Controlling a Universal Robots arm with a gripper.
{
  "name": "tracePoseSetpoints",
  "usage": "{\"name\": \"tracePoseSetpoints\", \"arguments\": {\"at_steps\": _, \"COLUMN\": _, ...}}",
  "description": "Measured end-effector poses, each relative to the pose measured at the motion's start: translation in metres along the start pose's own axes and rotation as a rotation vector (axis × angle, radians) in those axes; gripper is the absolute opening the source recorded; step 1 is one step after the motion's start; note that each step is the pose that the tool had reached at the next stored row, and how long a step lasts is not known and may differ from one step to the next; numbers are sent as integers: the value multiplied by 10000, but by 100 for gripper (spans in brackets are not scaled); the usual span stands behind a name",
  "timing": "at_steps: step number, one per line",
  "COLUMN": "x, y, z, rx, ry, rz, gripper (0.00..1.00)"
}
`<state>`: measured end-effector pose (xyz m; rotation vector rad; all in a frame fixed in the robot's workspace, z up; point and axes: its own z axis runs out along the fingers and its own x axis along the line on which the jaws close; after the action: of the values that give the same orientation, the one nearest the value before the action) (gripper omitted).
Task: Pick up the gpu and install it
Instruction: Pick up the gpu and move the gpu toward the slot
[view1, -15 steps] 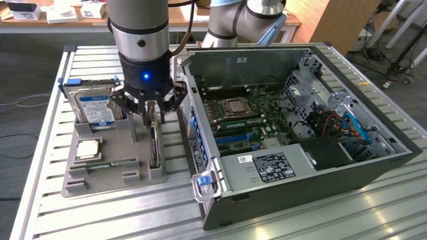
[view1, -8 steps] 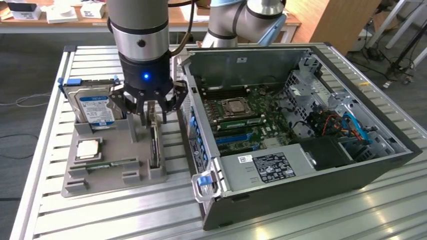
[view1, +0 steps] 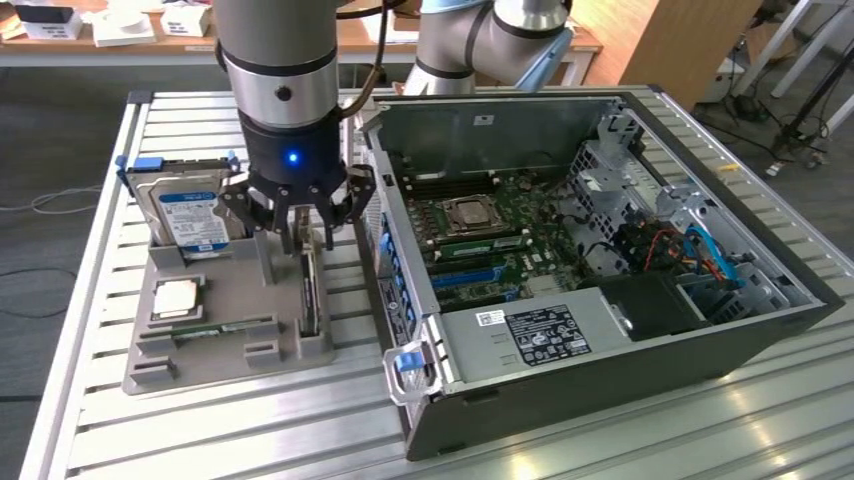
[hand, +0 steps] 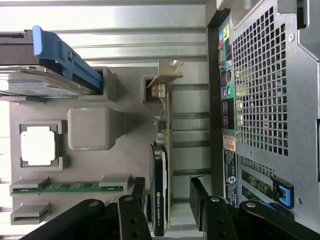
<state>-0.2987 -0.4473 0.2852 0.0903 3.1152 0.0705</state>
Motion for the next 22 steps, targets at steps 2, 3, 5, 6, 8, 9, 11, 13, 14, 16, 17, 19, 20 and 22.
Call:
{"name": "tracePoseSetpoints", "arguments": {"at_steps": 2, "x": 1, "y": -2, "z": 37, "rx": 1, "ry": 1, "rz": 0, "gripper": 49}}
{"name": "tracePoseSetpoints", "arguments": {"at_steps": 3, "x": 1, "y": -3, "z": 55, "rx": 0, "ry": 0, "rz": 0, "gripper": 49}}
{"name": "tracePoseSetpoints", "arguments": {"at_steps": 5, "x": 2, "y": -4, "z": 91, "rx": 1, "ry": 1, "rz": 0, "gripper": 49}}
{"name": "tracePoseSetpoints", "arguments": {"at_steps": 6, "x": 3, "y": -5, "z": 109, "rx": 1, "ry": 1, "rz": 0, "gripper": 49}}
{"name": "tracePoseSetpoints", "arguments": {"at_steps": 8, "x": 3, "y": -7, "z": 146, "rx": 1, "ry": 1, "rz": 0, "gripper": 49}}
{"name": "tracePoseSetpoints", "arguments": {"at_steps": 9, "x": 3, "y": -8, "z": 164, "rx": 1, "ry": 0, "rz": 0, "gripper": 49}}
{"name": "tracePoseSetpoints", "arguments": {"at_steps": 11, "x": 4, "y": -9, "z": 193, "rx": 0, "ry": 0, "rz": 0, "gripper": 49}}
{"name": "tracePoseSetpoints", "arguments": {"at_steps": 13, "x": 5, "y": -9, "z": 194, "rx": 2, "ry": 1, "rz": 0, "gripper": 49}}
{"name": "tracePoseSetpoints", "arguments": {"at_steps": 14, "x": 5, "y": -9, "z": 194, "rx": 2, "ry": 2, "rz": 0, "gripper": 49}}
{"name": "tracePoseSetpoints", "arguments": {"at_steps": 16, "x": 19, "y": -10, "z": 197, "rx": 1, "ry": 0, "rz": 1, "gripper": 49}}
{"name": "tracePoseSetpoints", "arguments": {"at_steps": 17, "x": 33, "y": -11, "z": 197, "rx": 1, "ry": 0, "rz": 0, "gripper": 49}}
{"name": "tracePoseSetpoints", "arguments": {"at_steps": 19, "x": 42, "y": -11, "z": 198, "rx": 0, "ry": -1, "rz": 0, "gripper": 49}}
{"name": "tracePoseSetpoints", "arguments": {"at_steps": 20, "x": 42, "y": -12, "z": 202, "rx": -1, "ry": 0, "rz": -2, "gripper": 49}}
{"name": "tracePoseSetpoints", "arguments": {"at_steps": 22, "x": 44, "y": -15, "z": 220, "rx": 0, "ry": 0, "rz": 1, "gripper": 49}}
